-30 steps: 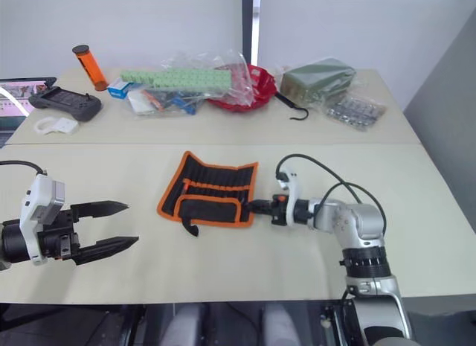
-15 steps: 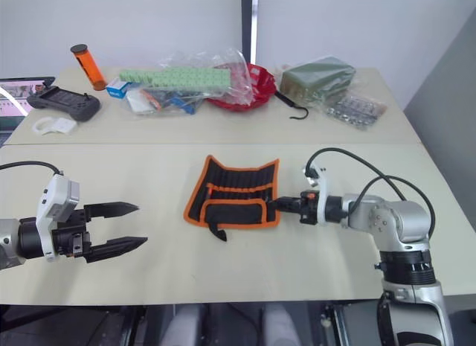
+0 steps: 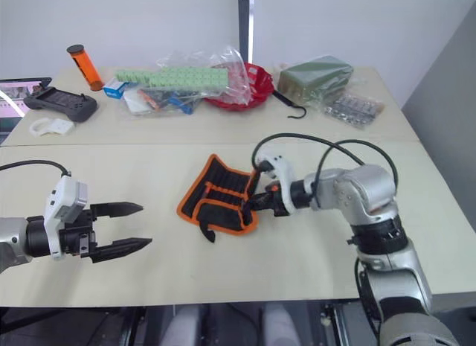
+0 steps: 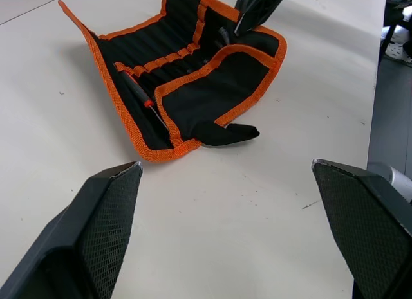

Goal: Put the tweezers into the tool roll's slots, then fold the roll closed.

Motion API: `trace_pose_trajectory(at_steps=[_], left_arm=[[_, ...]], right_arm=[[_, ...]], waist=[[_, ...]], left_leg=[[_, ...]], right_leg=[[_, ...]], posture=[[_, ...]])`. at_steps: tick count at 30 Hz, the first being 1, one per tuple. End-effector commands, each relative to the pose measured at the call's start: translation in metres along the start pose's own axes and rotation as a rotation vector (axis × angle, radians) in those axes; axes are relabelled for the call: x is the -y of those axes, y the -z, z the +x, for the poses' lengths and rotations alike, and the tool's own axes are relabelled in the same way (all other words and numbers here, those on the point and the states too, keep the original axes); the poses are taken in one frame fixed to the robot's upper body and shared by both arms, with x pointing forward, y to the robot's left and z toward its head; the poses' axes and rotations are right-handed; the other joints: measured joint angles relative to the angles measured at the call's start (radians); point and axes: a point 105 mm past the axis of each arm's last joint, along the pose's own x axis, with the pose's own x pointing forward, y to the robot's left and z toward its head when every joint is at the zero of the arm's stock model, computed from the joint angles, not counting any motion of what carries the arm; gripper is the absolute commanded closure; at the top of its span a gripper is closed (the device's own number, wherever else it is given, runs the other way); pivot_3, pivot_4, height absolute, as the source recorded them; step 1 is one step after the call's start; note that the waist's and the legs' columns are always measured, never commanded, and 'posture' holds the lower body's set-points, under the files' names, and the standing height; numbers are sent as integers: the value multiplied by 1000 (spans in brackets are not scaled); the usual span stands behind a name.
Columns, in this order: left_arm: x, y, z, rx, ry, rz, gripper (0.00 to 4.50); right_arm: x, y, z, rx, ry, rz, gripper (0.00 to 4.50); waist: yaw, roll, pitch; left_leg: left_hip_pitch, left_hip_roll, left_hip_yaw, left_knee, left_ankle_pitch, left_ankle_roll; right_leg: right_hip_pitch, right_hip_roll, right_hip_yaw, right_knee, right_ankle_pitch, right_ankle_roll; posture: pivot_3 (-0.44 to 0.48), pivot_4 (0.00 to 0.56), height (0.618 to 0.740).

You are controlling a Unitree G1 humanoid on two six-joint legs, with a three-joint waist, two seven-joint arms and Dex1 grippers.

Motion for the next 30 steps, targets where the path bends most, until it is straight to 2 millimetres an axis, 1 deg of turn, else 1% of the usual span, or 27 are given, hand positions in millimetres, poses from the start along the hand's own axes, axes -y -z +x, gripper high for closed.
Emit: trace_pose_trajectory(at_steps=[1,9,14,17,20,22,24,27,28,30], left_arm=[[2,-5,0,13,7,39,0],[2,-5,3,10,16,48,0],[1,-4,5,5,26,53,0],[1,-4,6,3,33,57,0],[-1,-5,6,2,38,59,0],[-2,-5,7,-1,42,63,0],[-2,-5,7,-5,52,65,0],[-2,-5,8,-5,60,66,0],[-3,-6,9,-4,62,67,0],[-4,-6,9,-4,65,69,0]], right_arm=[[-2,-5,9,-36,-15,45,4474],[-1,-10,34,-48,-31,132,4474],[0,-8,43,-25,-24,118,4474],[6,-4,46,-12,-5,130,4474],[12,-3,46,11,6,178,3547],[11,-6,45,50,-19,221,2880],[9,-11,42,83,-51,241,2271],[5,-16,38,109,-80,245,1209],[3,-18,36,123,-90,242,786],[1,-22,32,150,-108,243,191]], waist=[[0,0,0],[-1,0,0],[-2,0,0],[-3,0,0],[-8,0,0],[-10,0,0],[-10,0,0],[-10,0,0],[-10,0,0],[-11,0,0]], left_leg=[[0,0,0,0,0,0],[0,0,0,-1,0,0],[-1,0,0,-1,0,0],[0,0,0,-1,0,0],[0,0,0,-1,0,0],[0,0,0,0,0,0],[0,0,0,0,0,0],[0,0,0,0,0,0],[0,0,0,0,0,0],[0,0,0,0,0,0]], right_leg=[[0,0,0,0,0,0],[-1,0,0,1,0,0],[-2,0,0,1,0,0],[-2,0,0,2,0,0],[-2,0,0,2,0,0],[-2,0,0,3,0,0],[-1,0,0,3,0,0],[-2,0,0,3,0,0],[-2,0,0,3,0,0],[-2,0,0,3,0,0]], posture=[[0,150,740],[0,150,740],[0,150,740],[0,150,740],[0,150,740],[0,150,740],[0,150,740],[0,150,740],[0,150,740],[0,150,740]])
